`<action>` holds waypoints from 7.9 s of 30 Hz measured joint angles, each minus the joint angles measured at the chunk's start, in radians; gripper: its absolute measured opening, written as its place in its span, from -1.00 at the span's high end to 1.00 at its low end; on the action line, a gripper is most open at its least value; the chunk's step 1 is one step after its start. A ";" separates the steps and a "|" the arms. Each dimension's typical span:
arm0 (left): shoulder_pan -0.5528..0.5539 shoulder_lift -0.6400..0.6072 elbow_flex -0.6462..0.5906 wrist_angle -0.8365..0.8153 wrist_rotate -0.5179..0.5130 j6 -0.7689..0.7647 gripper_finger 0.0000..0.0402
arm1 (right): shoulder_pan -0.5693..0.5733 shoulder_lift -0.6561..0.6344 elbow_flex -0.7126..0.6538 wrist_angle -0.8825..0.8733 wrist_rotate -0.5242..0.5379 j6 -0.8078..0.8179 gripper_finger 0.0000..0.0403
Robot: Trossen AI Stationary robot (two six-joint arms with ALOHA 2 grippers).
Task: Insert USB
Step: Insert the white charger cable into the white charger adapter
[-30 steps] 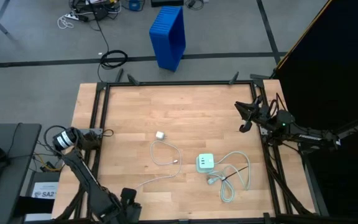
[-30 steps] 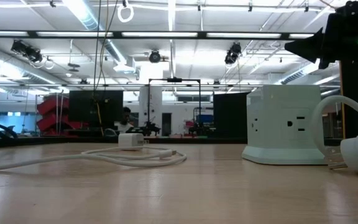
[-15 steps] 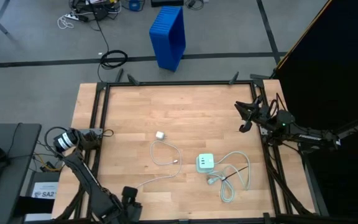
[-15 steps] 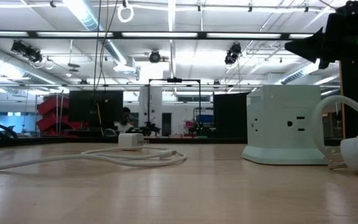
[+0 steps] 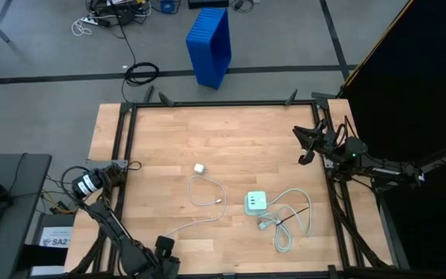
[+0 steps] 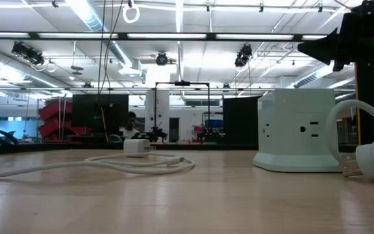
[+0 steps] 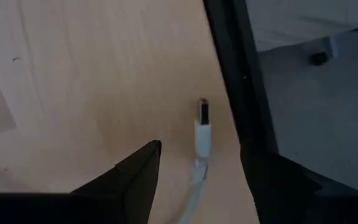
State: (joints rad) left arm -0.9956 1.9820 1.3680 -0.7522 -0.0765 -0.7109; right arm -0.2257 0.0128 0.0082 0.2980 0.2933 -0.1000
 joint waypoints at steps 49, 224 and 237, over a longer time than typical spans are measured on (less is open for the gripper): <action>0.410 -0.209 0.018 -0.135 -0.318 0.556 1.00 | 0.000 0.000 0.002 0.279 -0.001 0.134 0.88; 0.541 -0.487 -0.855 1.984 -0.527 0.789 0.64 | 0.468 1.865 0.775 1.226 -0.123 0.064 1.00; 0.565 -0.463 -0.849 2.089 -0.482 0.813 0.64 | 0.493 1.865 0.775 1.216 -0.115 0.050 1.00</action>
State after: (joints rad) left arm -0.4309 1.5188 0.5194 1.3367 -0.5585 0.1017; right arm 0.2672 1.8782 0.7834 1.5143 0.1783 -0.0498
